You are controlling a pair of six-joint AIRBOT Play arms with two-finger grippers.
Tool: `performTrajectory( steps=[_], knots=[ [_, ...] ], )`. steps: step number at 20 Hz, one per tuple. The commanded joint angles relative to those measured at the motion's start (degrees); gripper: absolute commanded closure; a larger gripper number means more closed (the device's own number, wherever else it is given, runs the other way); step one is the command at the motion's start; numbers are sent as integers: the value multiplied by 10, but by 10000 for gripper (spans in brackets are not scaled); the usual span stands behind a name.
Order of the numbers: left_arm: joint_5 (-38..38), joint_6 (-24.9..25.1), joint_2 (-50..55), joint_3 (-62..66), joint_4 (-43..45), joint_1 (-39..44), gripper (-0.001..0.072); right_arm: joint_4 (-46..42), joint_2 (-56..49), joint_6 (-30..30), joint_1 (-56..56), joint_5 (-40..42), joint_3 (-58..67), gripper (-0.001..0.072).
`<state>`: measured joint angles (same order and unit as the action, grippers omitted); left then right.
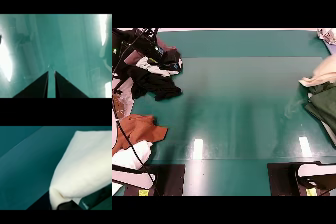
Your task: Fold the shirts.
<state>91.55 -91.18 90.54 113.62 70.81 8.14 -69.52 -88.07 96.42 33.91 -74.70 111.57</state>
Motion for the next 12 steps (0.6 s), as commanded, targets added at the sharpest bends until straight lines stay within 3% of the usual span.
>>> performTrajectory(
  steps=[1, 12],
  knots=[
    [-5, -8, 0, 0, -6, 0, 576, -4, -23, -5, 66, -51, 75, 699],
    [7, -19, 0, 0, -14, 1, 575, -11, 26, 7, 87, -80, 77, 699]
  ],
)
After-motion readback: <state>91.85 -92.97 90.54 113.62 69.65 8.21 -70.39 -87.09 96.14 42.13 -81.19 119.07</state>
